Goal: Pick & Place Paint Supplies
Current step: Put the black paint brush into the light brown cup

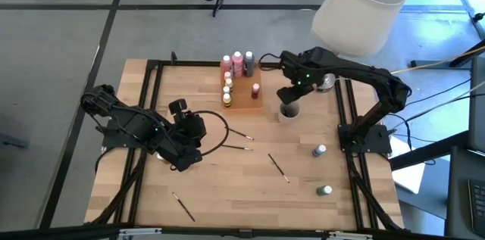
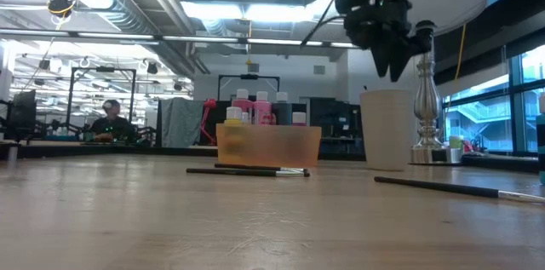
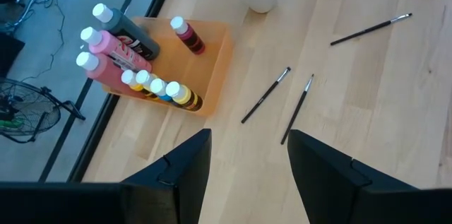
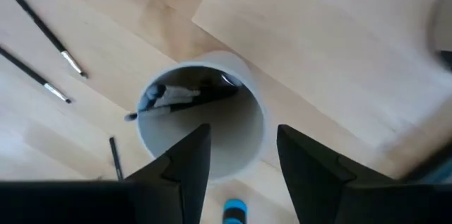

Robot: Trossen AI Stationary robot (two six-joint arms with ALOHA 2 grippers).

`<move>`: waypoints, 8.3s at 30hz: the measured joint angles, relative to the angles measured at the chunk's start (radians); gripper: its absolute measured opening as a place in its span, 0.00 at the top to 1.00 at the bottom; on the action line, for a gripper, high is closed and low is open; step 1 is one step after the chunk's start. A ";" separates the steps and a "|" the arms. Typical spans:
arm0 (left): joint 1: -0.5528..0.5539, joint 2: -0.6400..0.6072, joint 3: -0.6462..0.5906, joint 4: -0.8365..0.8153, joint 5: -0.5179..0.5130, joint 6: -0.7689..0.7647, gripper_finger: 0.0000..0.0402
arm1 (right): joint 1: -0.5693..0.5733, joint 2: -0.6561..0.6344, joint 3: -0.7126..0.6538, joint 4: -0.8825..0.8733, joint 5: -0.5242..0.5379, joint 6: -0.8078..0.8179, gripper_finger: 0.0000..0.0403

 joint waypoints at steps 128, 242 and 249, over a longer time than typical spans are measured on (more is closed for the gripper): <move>-0.046 -0.039 0.000 0.154 0.217 0.295 0.54 | 0.997 0.378 -0.162 0.460 0.020 0.779 0.65; -0.085 -0.038 0.000 0.105 0.317 0.444 0.54 | 0.796 0.050 0.486 -0.236 0.047 0.709 1.00; -0.078 -0.073 0.000 0.029 0.263 0.445 0.54 | 0.703 -0.035 0.485 -0.236 0.022 0.727 1.00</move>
